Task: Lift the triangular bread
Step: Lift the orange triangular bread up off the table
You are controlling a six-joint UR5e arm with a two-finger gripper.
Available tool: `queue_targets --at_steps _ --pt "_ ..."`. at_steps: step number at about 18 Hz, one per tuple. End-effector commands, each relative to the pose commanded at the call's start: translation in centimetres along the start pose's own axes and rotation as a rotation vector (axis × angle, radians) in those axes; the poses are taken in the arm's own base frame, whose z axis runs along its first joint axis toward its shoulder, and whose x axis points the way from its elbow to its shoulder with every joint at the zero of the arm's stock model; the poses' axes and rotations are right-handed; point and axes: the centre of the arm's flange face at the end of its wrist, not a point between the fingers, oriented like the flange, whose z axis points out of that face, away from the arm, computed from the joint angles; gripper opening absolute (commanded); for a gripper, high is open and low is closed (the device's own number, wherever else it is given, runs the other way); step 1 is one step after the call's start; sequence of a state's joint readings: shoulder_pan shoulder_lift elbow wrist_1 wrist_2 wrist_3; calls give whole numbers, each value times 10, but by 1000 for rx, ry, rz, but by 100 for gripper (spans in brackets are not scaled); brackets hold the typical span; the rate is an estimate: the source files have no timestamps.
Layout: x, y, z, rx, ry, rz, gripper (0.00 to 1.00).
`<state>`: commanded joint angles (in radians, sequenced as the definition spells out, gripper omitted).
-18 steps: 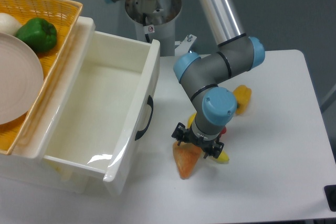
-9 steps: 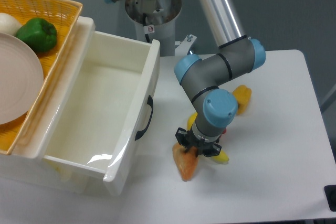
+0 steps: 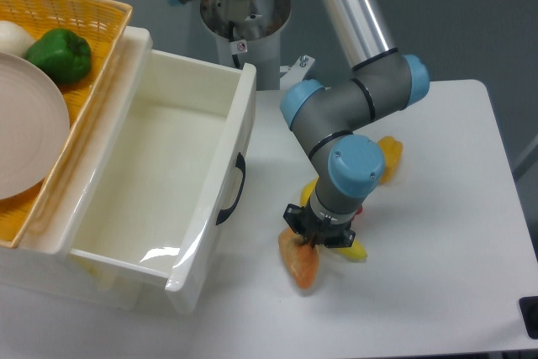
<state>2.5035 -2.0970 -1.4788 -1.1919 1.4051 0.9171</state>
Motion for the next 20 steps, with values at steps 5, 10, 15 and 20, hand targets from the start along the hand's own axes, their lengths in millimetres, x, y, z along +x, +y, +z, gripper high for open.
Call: queue_targets --at_steps 5,10,15,20 --pt "-2 12 -25 -1 -10 116 6" --pt "3 41 -66 -56 -1 263 6" --pt "24 42 -94 -50 -18 326 6" --pt "40 52 -118 -71 -7 420 6"
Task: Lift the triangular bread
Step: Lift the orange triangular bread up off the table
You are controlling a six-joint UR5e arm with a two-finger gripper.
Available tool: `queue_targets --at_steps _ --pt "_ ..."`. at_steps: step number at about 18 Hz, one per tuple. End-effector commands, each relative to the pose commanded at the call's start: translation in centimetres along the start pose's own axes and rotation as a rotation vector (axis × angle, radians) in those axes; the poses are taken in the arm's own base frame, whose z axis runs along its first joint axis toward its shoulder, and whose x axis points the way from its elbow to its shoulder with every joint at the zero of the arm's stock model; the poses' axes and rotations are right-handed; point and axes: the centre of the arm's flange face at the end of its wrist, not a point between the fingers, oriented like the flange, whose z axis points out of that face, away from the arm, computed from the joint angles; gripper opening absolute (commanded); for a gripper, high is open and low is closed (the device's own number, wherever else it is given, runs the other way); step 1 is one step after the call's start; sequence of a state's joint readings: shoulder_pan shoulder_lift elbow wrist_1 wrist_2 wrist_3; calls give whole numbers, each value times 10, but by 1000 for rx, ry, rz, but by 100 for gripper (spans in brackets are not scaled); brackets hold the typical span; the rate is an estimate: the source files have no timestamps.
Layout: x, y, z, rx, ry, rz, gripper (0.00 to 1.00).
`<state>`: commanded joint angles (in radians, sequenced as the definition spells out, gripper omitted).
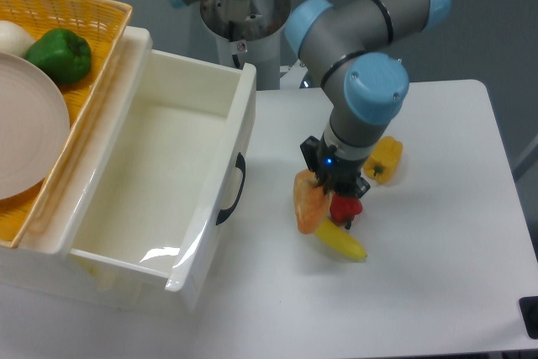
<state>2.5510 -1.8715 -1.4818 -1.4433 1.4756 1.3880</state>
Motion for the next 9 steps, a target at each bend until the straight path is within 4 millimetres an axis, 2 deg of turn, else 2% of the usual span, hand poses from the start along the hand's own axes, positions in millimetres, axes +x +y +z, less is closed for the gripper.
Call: queue_targets --at_steps 4,9 --pt "2 7 1 -69 6 50 6" --pt "2 9 2 -70 12 49 6"
